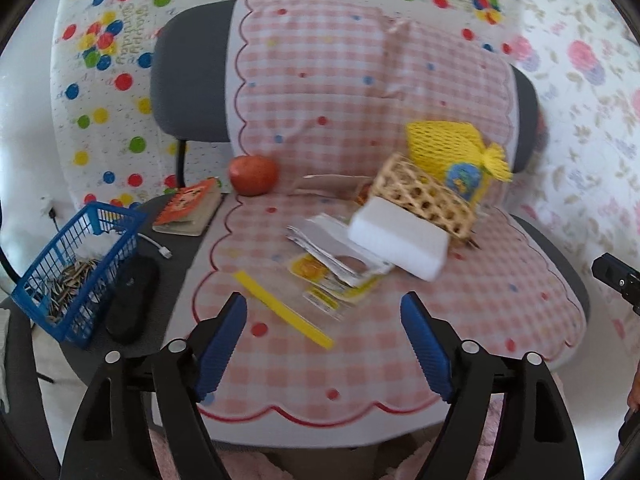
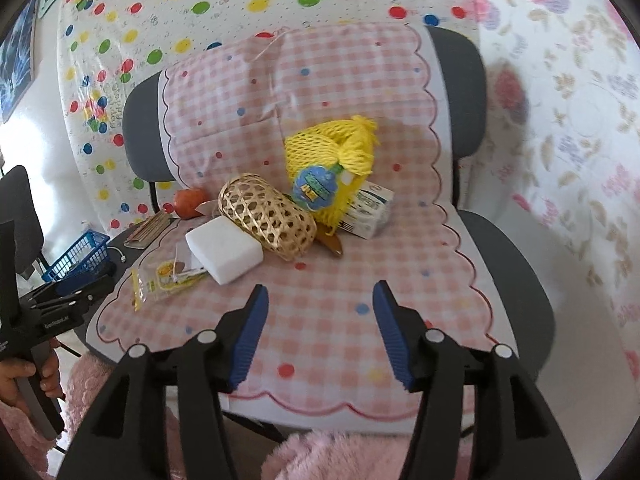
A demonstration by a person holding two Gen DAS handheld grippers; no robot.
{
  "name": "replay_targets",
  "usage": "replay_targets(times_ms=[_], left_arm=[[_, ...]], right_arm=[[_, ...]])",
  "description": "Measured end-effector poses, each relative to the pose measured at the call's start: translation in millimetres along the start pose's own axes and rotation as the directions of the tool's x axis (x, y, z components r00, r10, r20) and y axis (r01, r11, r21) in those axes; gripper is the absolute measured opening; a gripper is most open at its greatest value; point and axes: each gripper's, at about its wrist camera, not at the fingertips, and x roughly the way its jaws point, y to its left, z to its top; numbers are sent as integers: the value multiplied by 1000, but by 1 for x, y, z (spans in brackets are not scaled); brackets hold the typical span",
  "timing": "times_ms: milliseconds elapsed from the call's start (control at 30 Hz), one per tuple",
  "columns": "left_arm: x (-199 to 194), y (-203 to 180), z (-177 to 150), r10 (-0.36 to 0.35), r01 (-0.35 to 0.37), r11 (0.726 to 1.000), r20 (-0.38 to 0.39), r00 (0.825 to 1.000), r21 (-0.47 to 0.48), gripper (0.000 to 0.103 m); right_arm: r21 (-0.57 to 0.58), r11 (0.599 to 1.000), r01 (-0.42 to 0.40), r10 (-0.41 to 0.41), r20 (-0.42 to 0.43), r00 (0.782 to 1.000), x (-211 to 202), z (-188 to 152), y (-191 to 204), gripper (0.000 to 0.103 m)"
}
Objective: Collect trash
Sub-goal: 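Move both open tools back toward the chair, then grasp the yellow foam fruit net with the right tool and lift it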
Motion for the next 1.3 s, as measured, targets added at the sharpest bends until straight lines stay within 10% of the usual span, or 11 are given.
replay_targets(times_ms=[467,633,1100,1300], left_arm=[[63,-23,56,-1,3,998,-33,999,56,81],[89,-42,85,-20,21,996,-19,1000,86,81],[145,-72,111,-37,42,991,-38,999,124,81],[138,-71,110,-23,28,992,-38,999,125,81]], right_arm=[[-18,1000,4,-3,31,1000,94,72,-19,69],[8,1000,-29,28,56,998,133,98,-38,97],[70,970,-234,236,-24,972,243,149,-71,97],[0,969,-248,248,3,969,217,148,-54,34]])
